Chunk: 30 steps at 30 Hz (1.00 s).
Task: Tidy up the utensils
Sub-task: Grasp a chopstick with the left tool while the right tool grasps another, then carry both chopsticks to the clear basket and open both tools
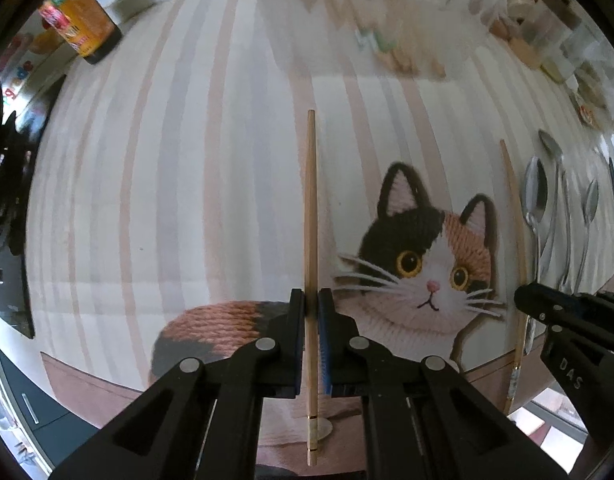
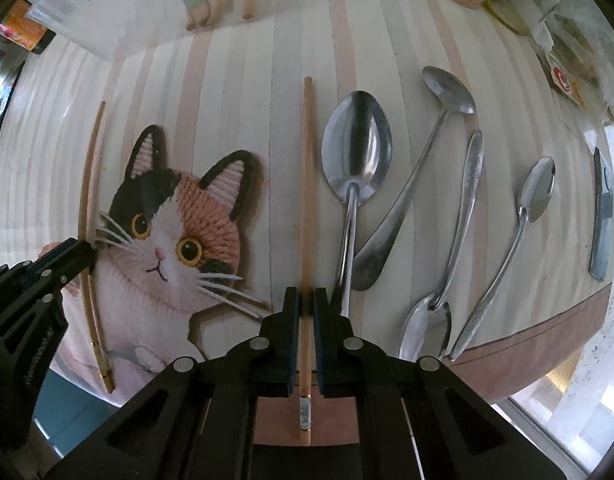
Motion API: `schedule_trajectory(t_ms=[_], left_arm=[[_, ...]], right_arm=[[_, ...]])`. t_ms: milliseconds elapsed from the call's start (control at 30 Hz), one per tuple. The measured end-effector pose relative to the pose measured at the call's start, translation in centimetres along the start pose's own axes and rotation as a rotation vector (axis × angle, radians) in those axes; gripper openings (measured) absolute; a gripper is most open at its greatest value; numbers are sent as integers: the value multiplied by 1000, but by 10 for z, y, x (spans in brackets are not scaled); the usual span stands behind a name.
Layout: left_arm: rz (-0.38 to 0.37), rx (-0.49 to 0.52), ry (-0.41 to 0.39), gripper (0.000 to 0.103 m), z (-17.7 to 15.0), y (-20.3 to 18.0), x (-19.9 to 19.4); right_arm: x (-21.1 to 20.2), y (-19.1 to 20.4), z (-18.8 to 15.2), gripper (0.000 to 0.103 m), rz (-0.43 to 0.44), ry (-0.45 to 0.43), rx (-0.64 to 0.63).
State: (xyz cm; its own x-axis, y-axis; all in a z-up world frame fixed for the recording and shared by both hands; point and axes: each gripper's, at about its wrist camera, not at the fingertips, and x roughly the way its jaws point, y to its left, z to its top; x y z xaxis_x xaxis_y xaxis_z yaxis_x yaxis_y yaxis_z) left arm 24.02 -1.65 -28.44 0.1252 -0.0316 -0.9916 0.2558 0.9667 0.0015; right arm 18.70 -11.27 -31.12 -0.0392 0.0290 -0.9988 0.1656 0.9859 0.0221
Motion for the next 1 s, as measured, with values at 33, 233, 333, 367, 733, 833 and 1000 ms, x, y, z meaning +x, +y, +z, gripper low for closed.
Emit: schedule_trajectory(t_ms=[33,233,333,367,733,833,1000], left_arm=[[3,-3,-13,4,0,1,-5],[10,-25,-98,4,4,10,-43],[12,-30,-148,4,13,13,-68],[13,-33,-173,4,15,15,-80],[-31,-79,-383,4,54,35,-177],[-61,-82,-423,4,72,34,-198],[-125,-98,-422,4,121,36,-207]], right_arm=[[-2,-2,1,7,6,-2,-1],[-25,-2,3,7,31,-66,-16],[-43,-3,5,7,38,-104,-34],[-53,-3,7,7,43,-120,-42],[-150,-14,27,7,116,-307,-40],[-177,-11,43,7,150,-356,-32],[-216,-17,86,7,199,-419,-16]])
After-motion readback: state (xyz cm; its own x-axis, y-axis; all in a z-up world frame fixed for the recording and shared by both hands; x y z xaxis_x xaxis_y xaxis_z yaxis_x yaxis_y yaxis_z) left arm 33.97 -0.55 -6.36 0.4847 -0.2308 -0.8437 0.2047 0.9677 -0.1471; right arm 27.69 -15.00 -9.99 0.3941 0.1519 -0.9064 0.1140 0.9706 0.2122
